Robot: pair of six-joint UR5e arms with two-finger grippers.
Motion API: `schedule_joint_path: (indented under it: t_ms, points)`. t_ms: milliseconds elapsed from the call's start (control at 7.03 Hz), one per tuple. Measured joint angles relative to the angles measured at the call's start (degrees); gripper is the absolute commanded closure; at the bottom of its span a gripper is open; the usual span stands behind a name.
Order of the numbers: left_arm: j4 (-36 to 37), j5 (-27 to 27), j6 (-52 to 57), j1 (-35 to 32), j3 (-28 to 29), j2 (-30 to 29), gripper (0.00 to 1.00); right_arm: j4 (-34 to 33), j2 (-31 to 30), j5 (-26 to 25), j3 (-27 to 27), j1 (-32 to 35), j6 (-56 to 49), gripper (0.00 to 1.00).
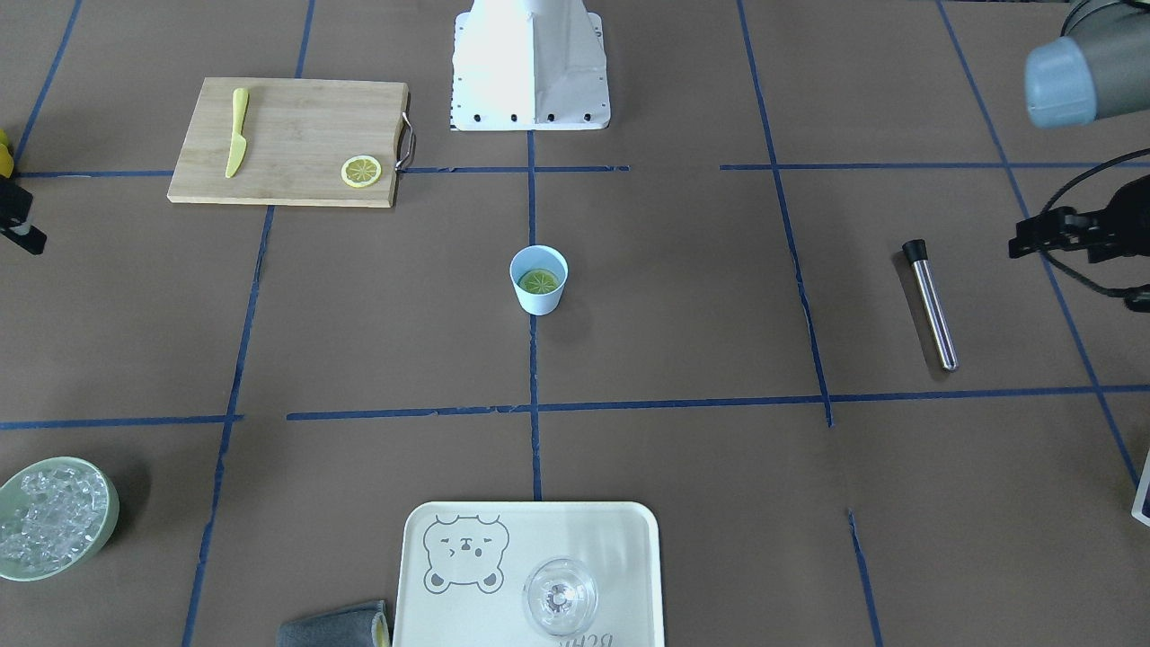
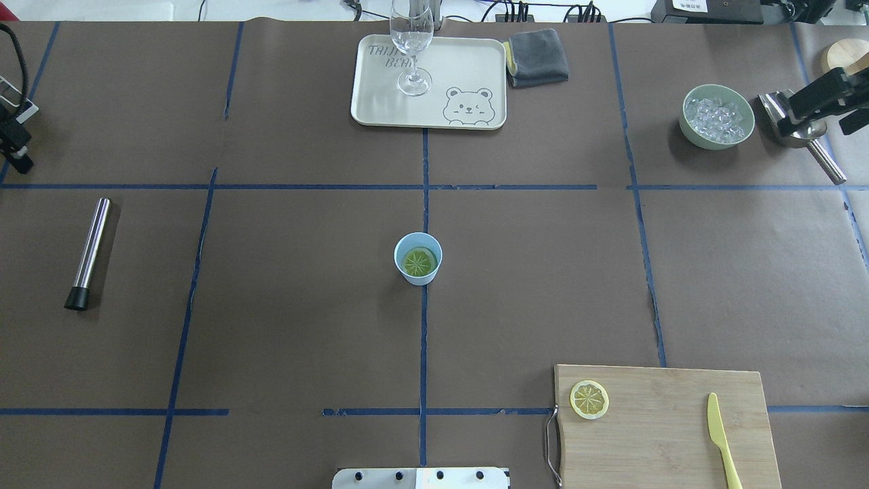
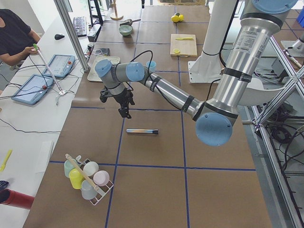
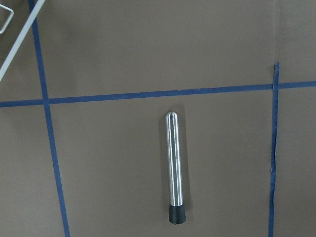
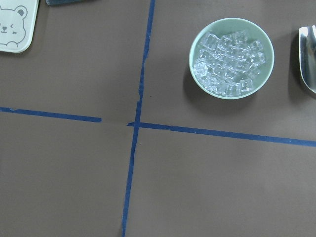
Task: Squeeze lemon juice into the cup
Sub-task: 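Grasp the steel muddler with the left gripper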
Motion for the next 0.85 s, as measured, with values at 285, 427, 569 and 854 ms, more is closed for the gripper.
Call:
schedule_joint_path:
  t_ms: [285,427,569,854]
  points:
    - [-4.5,-0.3,0.0,5.3,6.9,0.0,0.00,0.0,-2.9,0.8,-0.4,2.8,-4.9,0.00]
    - [-7.8,-0.4,-0.2,6.6,10.1,0.1,0.00,0.1,-3.4,0.9,-0.4,3.3,-5.5,0.00]
    - [-11.1,-0.5,-0.3,7.2,12.8,0.1,0.00,0.2,-3.7,0.9,-0.4,3.6,-5.7,0.00]
    - [-16.8,-0.5,-0.5,7.6,16.5,0.7,0.00,0.3,-3.7,1.0,-0.2,3.9,-5.7,0.00]
